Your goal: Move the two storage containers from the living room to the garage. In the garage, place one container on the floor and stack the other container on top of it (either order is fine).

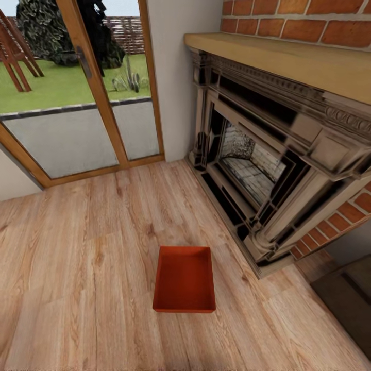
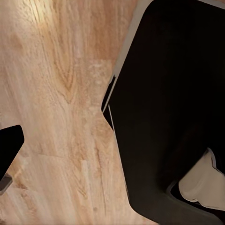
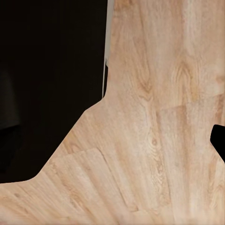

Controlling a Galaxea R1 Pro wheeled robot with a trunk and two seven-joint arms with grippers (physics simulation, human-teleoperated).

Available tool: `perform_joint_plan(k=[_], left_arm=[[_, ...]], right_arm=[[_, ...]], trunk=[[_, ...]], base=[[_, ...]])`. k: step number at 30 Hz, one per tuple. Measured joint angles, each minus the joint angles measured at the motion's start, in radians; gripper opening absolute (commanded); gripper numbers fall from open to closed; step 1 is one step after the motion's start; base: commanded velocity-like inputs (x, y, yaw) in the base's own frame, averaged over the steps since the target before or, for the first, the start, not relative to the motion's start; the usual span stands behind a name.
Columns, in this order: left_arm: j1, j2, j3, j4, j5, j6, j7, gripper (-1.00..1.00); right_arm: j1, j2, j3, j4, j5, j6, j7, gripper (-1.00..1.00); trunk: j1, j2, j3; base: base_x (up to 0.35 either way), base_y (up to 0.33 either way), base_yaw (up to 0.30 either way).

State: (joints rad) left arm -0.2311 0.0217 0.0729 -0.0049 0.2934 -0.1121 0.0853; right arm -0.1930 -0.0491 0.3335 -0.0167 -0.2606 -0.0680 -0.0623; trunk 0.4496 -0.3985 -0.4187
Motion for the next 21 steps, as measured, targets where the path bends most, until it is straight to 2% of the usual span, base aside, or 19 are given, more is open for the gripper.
perform_joint_plan(k=[21], left_arm=[[0.0,0.0,0.0,0.0,0.0,0.0,0.0,1.0]], right_arm=[[0.0,0.0,-0.001,0.0,0.0,0.0,0.001,1.0]], trunk=[[0.0,0.0,-0.034]], base=[[0.0,0.0,0.0]])
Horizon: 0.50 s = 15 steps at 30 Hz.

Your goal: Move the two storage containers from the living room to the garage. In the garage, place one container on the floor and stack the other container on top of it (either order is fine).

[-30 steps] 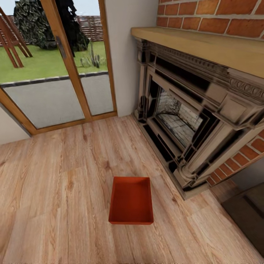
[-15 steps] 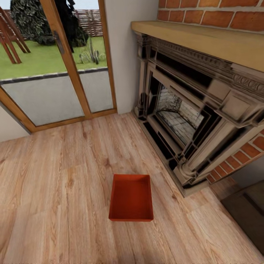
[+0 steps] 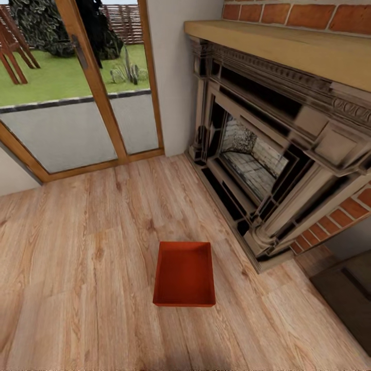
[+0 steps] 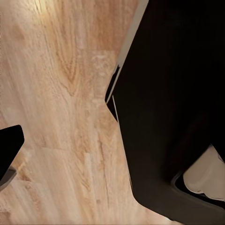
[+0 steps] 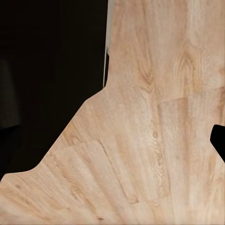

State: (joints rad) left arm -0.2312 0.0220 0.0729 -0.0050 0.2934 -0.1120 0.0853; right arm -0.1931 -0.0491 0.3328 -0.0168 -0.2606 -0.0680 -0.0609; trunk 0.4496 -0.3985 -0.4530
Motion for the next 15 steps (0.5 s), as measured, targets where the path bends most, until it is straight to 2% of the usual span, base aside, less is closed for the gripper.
perform_joint_plan(k=[15], left_arm=[[0.0,0.001,0.0,0.0,0.0,0.0,0.0,1.0]], right_arm=[[0.0,0.0,-0.001,0.001,0.0,0.0,0.0,1.0]], trunk=[[0.0,0.0,-0.024]], base=[[0.0,0.0,0.0]])
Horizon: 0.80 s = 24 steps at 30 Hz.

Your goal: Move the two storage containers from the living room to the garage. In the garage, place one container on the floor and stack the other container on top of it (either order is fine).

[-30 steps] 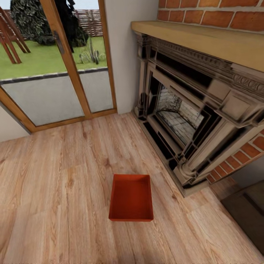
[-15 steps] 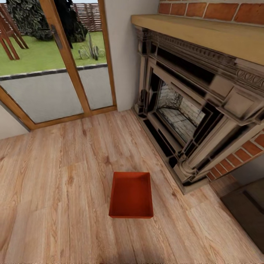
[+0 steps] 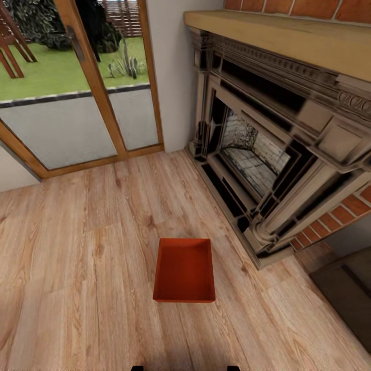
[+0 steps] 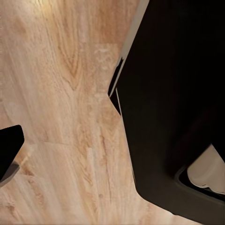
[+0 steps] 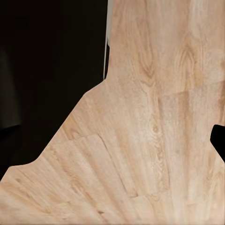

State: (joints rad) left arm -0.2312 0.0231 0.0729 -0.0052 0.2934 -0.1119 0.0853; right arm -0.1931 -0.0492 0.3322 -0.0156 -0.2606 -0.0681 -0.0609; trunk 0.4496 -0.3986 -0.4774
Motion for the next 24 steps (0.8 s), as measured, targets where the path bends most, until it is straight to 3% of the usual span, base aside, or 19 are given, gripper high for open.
perform_joint_plan(k=[11,24], left_arm=[[0.0,0.0,0.0,0.0,0.0,0.0,0.0,1.0],[0.0,-0.001,0.0,0.0,0.0,0.0,0.0,1.0]], right_arm=[[0.0,-0.001,0.0,0.0,0.0,0.0,-0.001,1.0],[0.0,0.0,0.0,0.0,0.0,0.008,-0.007,1.0]], trunk=[[0.0,0.0,-0.018],[0.0,0.0,-0.02]], base=[[0.0,0.0,0.0],[0.0,0.0,0.0]])
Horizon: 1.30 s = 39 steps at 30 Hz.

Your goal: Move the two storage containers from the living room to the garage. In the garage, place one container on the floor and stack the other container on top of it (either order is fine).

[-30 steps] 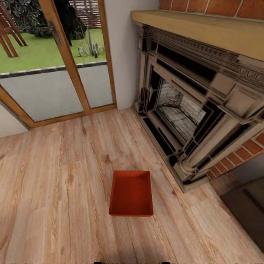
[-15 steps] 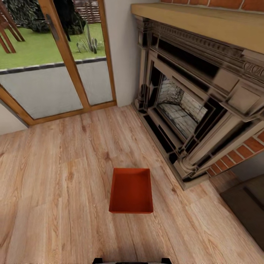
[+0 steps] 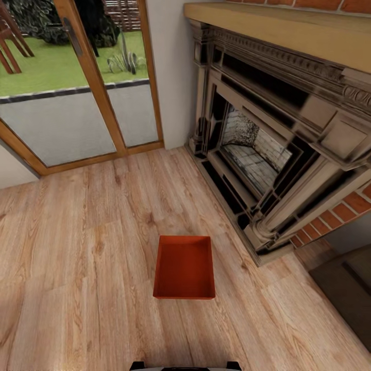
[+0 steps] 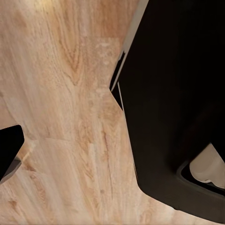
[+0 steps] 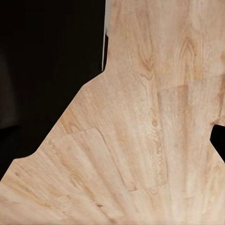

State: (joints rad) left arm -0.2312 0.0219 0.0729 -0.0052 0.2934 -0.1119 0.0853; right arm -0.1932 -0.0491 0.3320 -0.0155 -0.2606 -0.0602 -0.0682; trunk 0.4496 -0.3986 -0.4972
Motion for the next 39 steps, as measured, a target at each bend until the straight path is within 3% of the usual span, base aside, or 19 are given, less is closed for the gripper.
perform_joint_plan(k=[22,27,30,31,32,35,37,39], left_arm=[[0.0,-0.008,0.001,-0.001,-0.004,-0.003,0.009,1.0],[0.0,-0.009,-0.001,-0.039,-0.012,0.004,0.011,1.0],[-0.001,-0.01,-0.003,-0.163,-0.012,0.024,0.014,1.0],[-0.002,-0.011,0.002,-0.255,-0.02,0.073,0.014,1.0],[-0.001,-0.011,0.004,-0.294,-0.023,0.099,0.013,1.0],[-0.005,-0.011,0.003,-0.485,-0.026,0.279,0.008,1.0],[-0.008,-0.011,0.003,-0.573,-0.026,0.353,0.007,1.0],[-0.014,-0.013,0.003,-0.649,-0.026,0.417,0.007,1.0]], right_arm=[[0.001,0.002,0.003,0.034,0.008,0.005,0.005,1.0],[0.0,0.0,0.005,0.024,0.01,-0.001,-0.006,1.0],[0.0,-0.001,0.007,-0.009,0.014,0.0,-0.008,1.0],[-0.001,-0.001,0.009,-0.074,0.016,0.006,-0.01,1.0],[0.0,-0.001,0.009,-0.106,0.015,0.011,-0.011,1.0],[0.002,-0.004,0.006,-0.279,0.011,0.089,-0.035,1.0],[-0.008,-0.004,0.002,-0.328,0.007,0.147,-0.048,1.0],[-0.061,-0.001,-0.007,-0.367,0.005,0.202,-0.06,1.0]], trunk=[[0.0,0.0,0.0],[0.0,0.0,0.0],[0.0,0.0,0.0],[0.0,0.0,0.0],[0.0,0.0,0.0],[0.0,0.0,0.0],[0.0,0.0,0.0],[0.0,0.0,0.0]], base=[[0.0,0.0,0.0],[0.0,0.0,0.0],[0.0,0.0,0.0],[0.0,0.0,0.0],[0.0,0.0,0.0],[0.0,0.0,0.0],[0.0,0.0,0.0],[0.0,0.0,0.0]])
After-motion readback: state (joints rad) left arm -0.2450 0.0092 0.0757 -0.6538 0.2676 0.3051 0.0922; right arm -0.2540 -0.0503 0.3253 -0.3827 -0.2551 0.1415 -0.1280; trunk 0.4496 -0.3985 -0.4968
